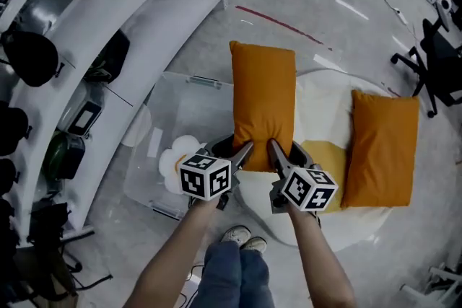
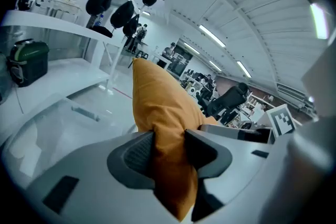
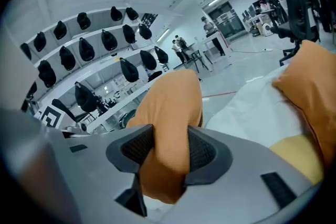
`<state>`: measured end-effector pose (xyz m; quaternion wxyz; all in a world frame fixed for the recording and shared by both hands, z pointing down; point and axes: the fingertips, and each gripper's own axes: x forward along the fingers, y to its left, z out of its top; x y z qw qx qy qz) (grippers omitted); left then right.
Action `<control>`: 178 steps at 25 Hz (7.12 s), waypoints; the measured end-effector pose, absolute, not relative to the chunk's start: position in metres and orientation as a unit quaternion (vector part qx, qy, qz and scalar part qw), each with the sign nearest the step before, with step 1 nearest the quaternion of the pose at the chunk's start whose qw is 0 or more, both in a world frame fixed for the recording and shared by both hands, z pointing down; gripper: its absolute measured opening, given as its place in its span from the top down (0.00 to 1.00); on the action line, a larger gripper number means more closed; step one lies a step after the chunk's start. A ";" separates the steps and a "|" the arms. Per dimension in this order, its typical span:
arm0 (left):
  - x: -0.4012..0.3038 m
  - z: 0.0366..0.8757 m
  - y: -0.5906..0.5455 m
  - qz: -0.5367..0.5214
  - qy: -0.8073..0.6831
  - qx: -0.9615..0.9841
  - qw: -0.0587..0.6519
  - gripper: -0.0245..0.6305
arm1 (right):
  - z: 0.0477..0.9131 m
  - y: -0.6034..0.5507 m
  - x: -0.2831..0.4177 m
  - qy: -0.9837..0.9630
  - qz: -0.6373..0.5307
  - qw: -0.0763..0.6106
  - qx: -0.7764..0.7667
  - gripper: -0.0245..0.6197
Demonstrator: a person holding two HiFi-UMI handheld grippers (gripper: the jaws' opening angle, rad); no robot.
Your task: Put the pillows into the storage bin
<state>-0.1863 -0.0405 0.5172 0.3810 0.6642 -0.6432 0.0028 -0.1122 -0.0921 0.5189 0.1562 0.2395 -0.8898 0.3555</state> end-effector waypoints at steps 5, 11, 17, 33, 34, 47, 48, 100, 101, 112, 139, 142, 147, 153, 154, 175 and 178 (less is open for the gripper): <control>-0.260 0.520 0.024 -0.007 -0.686 0.619 0.383 0.67 | 0.524 -0.036 -0.192 -0.898 0.358 0.173 0.187 0.66; -0.320 0.566 0.113 -0.022 -0.720 0.564 0.404 0.67 | 0.573 0.045 -0.260 -0.895 0.370 0.212 0.132 0.66; -0.347 0.634 0.180 -0.048 -0.741 0.511 0.433 0.67 | 0.639 0.105 -0.295 -0.891 0.359 0.262 0.095 0.65; -0.372 0.752 0.246 0.067 -0.753 0.457 0.469 0.56 | 0.740 0.137 -0.305 -0.880 0.331 0.330 0.079 0.51; -0.369 0.749 0.248 0.061 -0.752 0.457 0.470 0.56 | 0.737 0.135 -0.300 -0.879 0.336 0.327 0.082 0.50; -0.302 0.644 0.132 0.062 -0.700 0.568 0.428 0.56 | 0.628 0.048 -0.210 -0.890 0.335 0.256 0.173 0.50; -0.291 0.635 0.115 0.066 -0.691 0.583 0.422 0.56 | 0.619 0.037 -0.199 -0.890 0.333 0.250 0.185 0.50; 0.209 0.550 -0.273 0.124 -0.502 0.770 0.373 0.56 | 0.522 -0.300 0.358 -0.818 0.310 0.177 0.451 0.50; 0.214 0.552 -0.278 0.123 -0.507 0.766 0.375 0.56 | 0.523 -0.308 0.365 -0.819 0.311 0.180 0.447 0.50; 0.240 0.576 -0.320 0.108 -0.541 0.737 0.392 0.52 | 0.545 -0.379 0.403 -0.837 0.280 0.222 0.414 0.50; 0.269 0.790 -0.367 0.108 -0.501 0.725 0.461 0.47 | 0.731 -0.454 0.457 -0.815 0.244 0.303 0.428 0.32; 0.275 0.795 -0.371 0.101 -0.498 0.727 0.461 0.56 | 0.735 -0.453 0.453 -0.814 0.238 0.314 0.428 0.42; 0.276 0.770 -0.360 0.104 -0.491 0.729 0.465 0.79 | 0.707 -0.440 0.454 -0.812 0.239 0.305 0.436 0.72; 0.258 0.716 -0.333 0.106 -0.510 0.712 0.470 0.85 | 0.653 -0.408 0.442 -0.809 0.261 0.274 0.449 0.95; 0.249 0.706 -0.326 0.102 -0.517 0.706 0.473 0.85 | 0.644 -0.400 0.436 -0.810 0.265 0.274 0.446 0.95; -0.043 0.546 -0.092 0.066 -0.695 0.564 0.441 0.85 | 0.524 -0.221 0.124 -0.878 0.315 0.238 0.271 0.95; -0.093 0.545 -0.047 0.059 -0.713 0.541 0.442 0.86 | 0.523 -0.185 0.069 -0.884 0.313 0.241 0.249 0.95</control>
